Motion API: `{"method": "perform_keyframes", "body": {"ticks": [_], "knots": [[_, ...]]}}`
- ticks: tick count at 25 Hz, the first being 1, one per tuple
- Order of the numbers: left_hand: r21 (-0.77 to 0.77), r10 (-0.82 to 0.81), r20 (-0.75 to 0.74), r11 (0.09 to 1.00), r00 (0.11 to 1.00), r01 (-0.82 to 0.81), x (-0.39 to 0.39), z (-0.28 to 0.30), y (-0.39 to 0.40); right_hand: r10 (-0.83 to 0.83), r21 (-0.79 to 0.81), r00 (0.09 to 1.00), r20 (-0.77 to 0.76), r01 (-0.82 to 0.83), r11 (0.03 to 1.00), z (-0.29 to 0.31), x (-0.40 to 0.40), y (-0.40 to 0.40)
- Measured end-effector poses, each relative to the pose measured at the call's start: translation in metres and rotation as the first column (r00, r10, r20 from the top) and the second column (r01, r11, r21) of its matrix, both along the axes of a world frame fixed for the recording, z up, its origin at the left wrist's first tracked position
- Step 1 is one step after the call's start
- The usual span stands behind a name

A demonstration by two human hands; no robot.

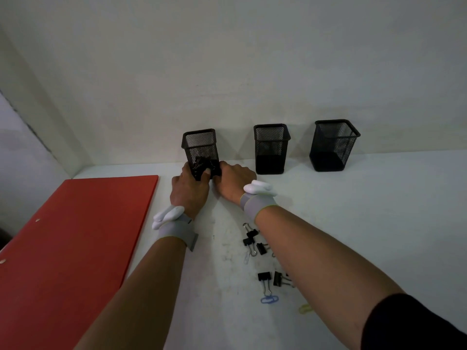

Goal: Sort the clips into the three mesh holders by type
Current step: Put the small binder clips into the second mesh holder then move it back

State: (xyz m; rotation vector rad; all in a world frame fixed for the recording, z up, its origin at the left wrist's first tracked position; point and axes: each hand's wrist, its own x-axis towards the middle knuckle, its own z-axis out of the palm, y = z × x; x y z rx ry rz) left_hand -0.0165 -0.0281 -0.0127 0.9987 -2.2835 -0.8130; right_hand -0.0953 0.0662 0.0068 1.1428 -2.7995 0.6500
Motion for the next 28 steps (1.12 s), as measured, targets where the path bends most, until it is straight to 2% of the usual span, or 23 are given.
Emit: {"method": "perform_keyframes", "body": {"ticks": [3,7,11,15,20,23,26,28], "knots": [[-0.008,-0.03,0.01,1.0,0.999,0.03,0.002,-0.001,0.0,0.011,0.029,1.0,0.017,-0.011,1.0,0.0,0.002,0.013],[-0.047,-0.014,-0.113,0.999,0.994,0.008,0.012,-0.003,0.007,0.074,0.052,0.987,0.145,-0.082,0.995,0.004,0.006,0.056],[-0.082,-0.09,-0.025,0.993,0.996,0.087,0.018,-0.007,0.031,0.154,-0.128,0.923,0.354,-0.115,0.985,0.009,-0.004,0.111],[-0.054,-0.02,0.029,0.998,0.999,0.021,0.014,-0.003,0.039,0.108,-0.275,0.887,0.45,0.022,0.961,0.004,-0.024,0.138],[-0.12,0.001,0.138,0.993,0.99,0.016,0.009,-0.005,0.035,-0.1,-0.421,0.919,0.382,0.269,0.866,-0.009,-0.045,0.137],[-0.146,0.031,0.157,0.989,0.987,-0.007,0.004,-0.004,0.036,-0.098,-0.475,0.87,0.482,0.354,0.805,-0.012,-0.057,0.135],[-0.116,-0.002,0.055,0.993,0.999,0.009,0.0,-0.005,0.037,-0.016,-0.522,0.837,0.547,0.356,0.775,-0.008,-0.064,0.133],[-0.027,-0.152,-0.063,0.988,0.986,0.151,-0.009,-0.004,0.045,0.017,-0.52,0.831,0.557,0.332,0.787,-0.004,-0.066,0.131]]}}
